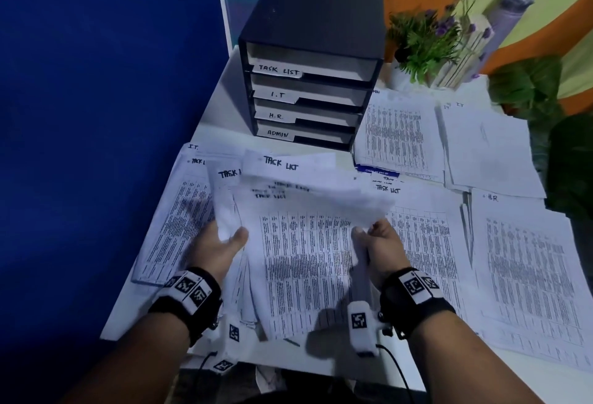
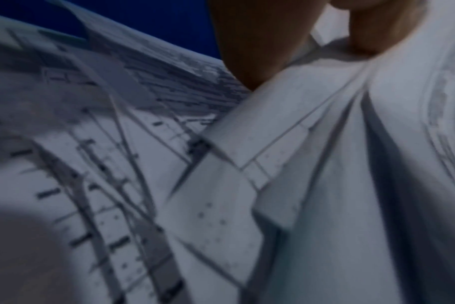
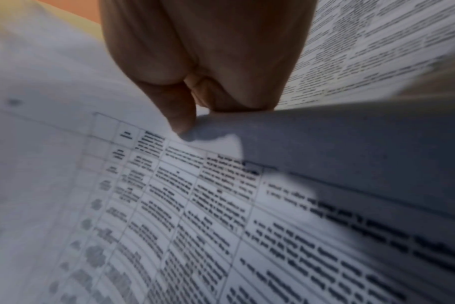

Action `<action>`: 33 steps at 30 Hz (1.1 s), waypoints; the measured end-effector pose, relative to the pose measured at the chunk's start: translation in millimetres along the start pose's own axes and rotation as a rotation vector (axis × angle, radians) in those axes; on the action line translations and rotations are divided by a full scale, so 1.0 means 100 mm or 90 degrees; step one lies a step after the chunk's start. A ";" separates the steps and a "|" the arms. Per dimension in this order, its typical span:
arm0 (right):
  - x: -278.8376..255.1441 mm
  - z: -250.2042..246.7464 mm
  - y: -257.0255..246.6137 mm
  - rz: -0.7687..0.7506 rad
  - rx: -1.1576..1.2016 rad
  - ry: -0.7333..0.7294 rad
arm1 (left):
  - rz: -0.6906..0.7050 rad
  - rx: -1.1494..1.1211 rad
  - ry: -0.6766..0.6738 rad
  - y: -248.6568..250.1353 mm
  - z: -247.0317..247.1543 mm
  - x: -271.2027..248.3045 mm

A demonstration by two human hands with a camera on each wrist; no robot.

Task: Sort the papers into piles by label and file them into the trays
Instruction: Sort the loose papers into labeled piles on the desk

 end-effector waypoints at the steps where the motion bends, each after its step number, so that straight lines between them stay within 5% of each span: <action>1: 0.01 0.01 -0.01 -0.001 -0.004 0.005 | 0.013 -0.013 -0.013 -0.01 0.03 0.01; 7: -0.12 0.27 -0.61 -0.147 -0.027 -0.007 | 0.115 -0.043 -0.020 0.52 0.17 -0.06; 14: -0.50 0.42 -1.39 -0.342 0.013 -0.048 | 0.273 -0.249 -0.073 1.40 0.14 -0.36; 17: -0.56 0.47 -1.30 -0.327 -0.007 -0.070 | 0.282 -0.223 -0.052 1.35 0.14 -0.39; 22: -0.40 0.51 -0.80 -0.151 -0.094 -0.059 | 0.180 -0.059 0.007 0.87 0.20 -0.29; 27: -0.42 0.41 -1.01 -0.200 -0.016 -0.064 | 0.092 0.147 0.021 0.73 0.25 -0.23; 30: -0.35 0.25 -1.07 -0.219 0.028 -0.033 | 0.146 0.094 -0.003 0.77 0.34 -0.24; 33: -0.22 0.01 -0.98 -0.211 -0.095 0.050 | 0.147 0.098 -0.024 0.77 0.52 -0.32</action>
Point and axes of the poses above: each hand's wrist, its own x-axis towards the middle knuckle, its own z-axis out of the palm, y = z × x, the point moved 7 cm from there along x, towards the middle knuckle, and after that the axes turned 8 degrees about -x, right-handed, at the moved point
